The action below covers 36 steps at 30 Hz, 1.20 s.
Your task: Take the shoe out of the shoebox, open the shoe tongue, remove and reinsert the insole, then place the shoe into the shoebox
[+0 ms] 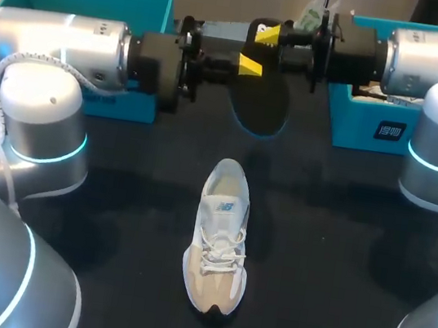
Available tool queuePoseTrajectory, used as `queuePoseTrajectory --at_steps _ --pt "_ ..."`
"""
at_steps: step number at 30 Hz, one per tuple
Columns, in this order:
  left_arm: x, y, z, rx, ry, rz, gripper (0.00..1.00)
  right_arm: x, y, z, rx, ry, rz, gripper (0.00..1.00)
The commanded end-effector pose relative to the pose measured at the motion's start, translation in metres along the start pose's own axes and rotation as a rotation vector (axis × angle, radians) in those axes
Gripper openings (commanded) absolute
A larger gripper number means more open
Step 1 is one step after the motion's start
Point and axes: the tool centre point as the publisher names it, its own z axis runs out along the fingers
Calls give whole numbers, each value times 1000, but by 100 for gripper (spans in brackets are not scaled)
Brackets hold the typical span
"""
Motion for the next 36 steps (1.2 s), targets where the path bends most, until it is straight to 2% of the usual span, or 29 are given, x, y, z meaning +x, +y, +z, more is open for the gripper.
queuePoseTrajectory --at_steps 1,7,13,14,27,31,36 --pt "-3 -10 -22 -10 6 -70 0 1 -6 -14 9 5 -11 100" --pt "-3 -17 -46 -74 -53 -404 0 2 -13 -26 35 2 -29 100" --pt "-4 -24 -60 -82 -174 -808 0 1 -17 -32 60 19 -23 100" --pt "-8 -27 -60 -69 -167 -748 0 1 -17 -32 60 19 -23 100" --pt "-8 -27 -60 -69 -167 -748 0 1 -17 -32 60 19 -23 100" --pt "-10 -23 -56 -73 -170 -1040 0 1 -17 -32 60 19 -23 100" --pt "-22 -24 -59 -77 -157 -1441 0 1 -17 -32 60 19 -23 100"
